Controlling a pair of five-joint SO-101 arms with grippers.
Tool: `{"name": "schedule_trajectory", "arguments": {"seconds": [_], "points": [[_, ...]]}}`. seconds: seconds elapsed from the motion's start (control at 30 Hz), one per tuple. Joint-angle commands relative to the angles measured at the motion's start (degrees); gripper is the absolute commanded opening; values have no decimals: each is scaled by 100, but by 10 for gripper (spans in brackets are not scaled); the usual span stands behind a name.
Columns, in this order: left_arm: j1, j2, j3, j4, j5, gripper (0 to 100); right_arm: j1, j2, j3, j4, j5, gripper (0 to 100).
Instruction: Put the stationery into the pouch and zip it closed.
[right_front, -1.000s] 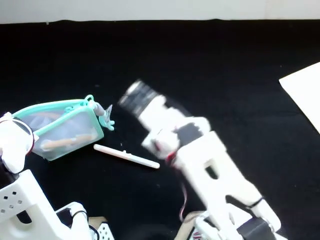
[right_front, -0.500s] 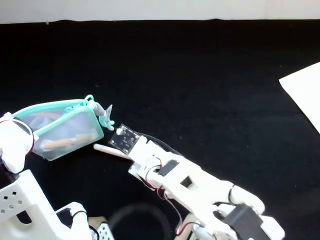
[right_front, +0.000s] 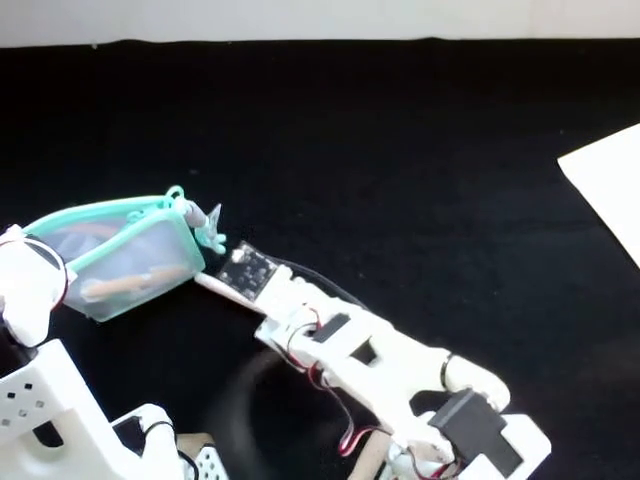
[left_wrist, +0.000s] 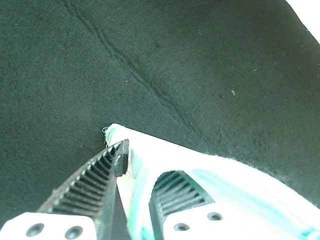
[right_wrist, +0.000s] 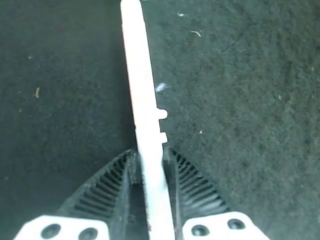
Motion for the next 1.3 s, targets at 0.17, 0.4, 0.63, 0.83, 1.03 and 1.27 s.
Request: {"name": "schedule_trajectory", "arguments": {"seconds": [0.17, 0.4, 0.63, 0.83, 1.03, 1.27], "points": [[-22, 75, 154, -53, -26, 7, 1138, -1349, -22, 980, -62, 5], [-22, 75, 163, -26, -9, 7, 1815, -2826, -180, 1613, -62, 5], [-22, 75, 163, -9, -9, 7, 1807, -3143, -1604, 2343, -1002, 5], [-22, 75, 163, -9, -9, 7, 1648, -3125, -3134, 3512, -1152, 5], [-22, 75, 163, -9, -18, 7, 1305, -3143, -4127, 4664, -1011, 5], [-22, 75, 171, -9, -18, 7, 892, -3143, -4822, 5112, -1037, 5]]}}
